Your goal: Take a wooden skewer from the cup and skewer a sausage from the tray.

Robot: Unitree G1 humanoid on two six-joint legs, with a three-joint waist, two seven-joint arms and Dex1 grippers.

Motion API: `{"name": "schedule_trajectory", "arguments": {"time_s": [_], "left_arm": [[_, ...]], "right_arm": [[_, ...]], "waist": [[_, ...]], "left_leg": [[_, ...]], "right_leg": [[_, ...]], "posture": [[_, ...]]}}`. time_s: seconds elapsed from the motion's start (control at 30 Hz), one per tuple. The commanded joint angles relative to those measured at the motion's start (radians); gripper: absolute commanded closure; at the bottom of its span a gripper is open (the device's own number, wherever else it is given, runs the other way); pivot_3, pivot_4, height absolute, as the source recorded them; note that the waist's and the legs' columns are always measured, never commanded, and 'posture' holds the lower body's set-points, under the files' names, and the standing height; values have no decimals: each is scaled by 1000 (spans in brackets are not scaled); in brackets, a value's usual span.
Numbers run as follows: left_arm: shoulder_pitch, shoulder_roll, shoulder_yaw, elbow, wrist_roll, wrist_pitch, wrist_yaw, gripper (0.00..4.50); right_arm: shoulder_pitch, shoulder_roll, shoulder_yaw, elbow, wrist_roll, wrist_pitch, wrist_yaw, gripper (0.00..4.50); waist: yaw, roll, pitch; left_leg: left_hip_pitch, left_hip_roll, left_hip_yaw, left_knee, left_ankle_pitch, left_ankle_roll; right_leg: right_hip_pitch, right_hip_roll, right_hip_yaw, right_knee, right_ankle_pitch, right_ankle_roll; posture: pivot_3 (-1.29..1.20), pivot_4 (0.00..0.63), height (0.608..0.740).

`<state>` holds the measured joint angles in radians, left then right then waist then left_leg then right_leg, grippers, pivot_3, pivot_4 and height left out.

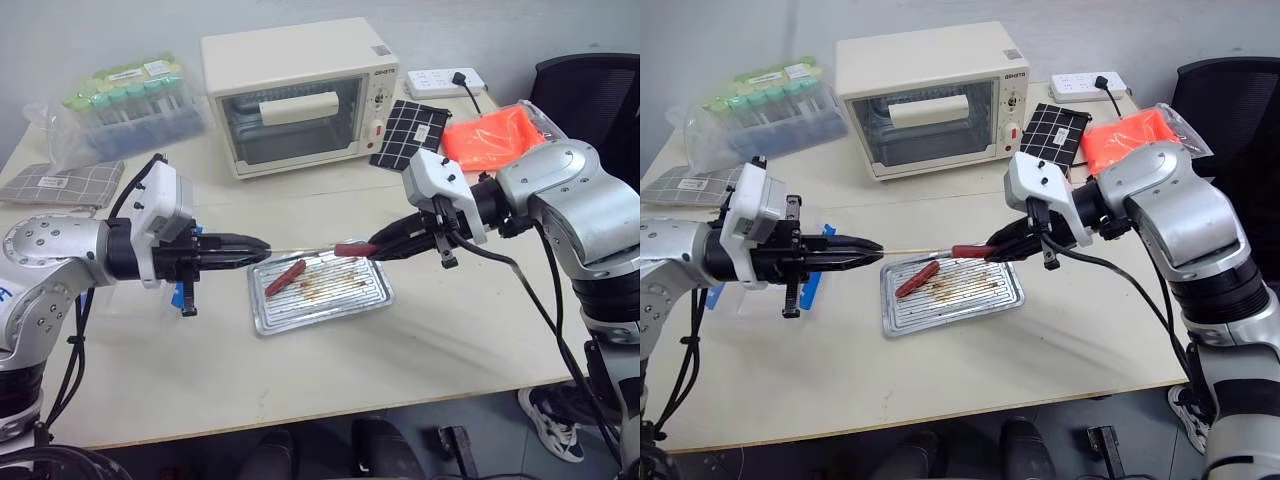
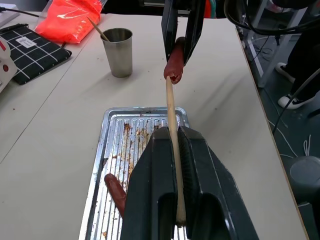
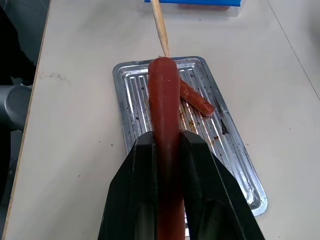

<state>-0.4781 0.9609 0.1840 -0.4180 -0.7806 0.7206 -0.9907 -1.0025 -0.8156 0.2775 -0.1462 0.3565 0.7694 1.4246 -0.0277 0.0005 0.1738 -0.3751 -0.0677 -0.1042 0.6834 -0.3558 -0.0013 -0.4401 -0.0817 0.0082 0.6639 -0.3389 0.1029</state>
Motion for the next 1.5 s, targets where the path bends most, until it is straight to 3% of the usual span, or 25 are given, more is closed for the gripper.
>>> {"name": "schedule_trajectory", "arguments": {"time_s": [0.03, 0.53, 1.5], "left_arm": [[-22, -1, 1, -21, -2, -7, 1, 4500], [4, 25, 24, -9, 10, -12, -17, 4500], [-54, -21, -38, -1, 19, -17, -23, 4500]], "right_arm": [[-18, -1, -20, -27, 18, -1, -4, 3924], [-23, -11, -20, 10, 5, -19, -14, 3924], [-52, 14, -45, -99, 97, 49, -25, 3924]], "waist": [[0, 0, 0], [0, 0, 0], [0, 0, 0]], "left_leg": [[0, 0, 0, 0, 0, 0], [0, 0, 0, 0, 0, 0], [0, 0, 0, 0, 0, 0]], "right_leg": [[0, 0, 0, 0, 0, 0], [0, 0, 0, 0, 0, 0], [0, 0, 0, 1, 0, 0]], "posture": [[0, 150, 740], [0, 150, 740], [0, 150, 740]]}}
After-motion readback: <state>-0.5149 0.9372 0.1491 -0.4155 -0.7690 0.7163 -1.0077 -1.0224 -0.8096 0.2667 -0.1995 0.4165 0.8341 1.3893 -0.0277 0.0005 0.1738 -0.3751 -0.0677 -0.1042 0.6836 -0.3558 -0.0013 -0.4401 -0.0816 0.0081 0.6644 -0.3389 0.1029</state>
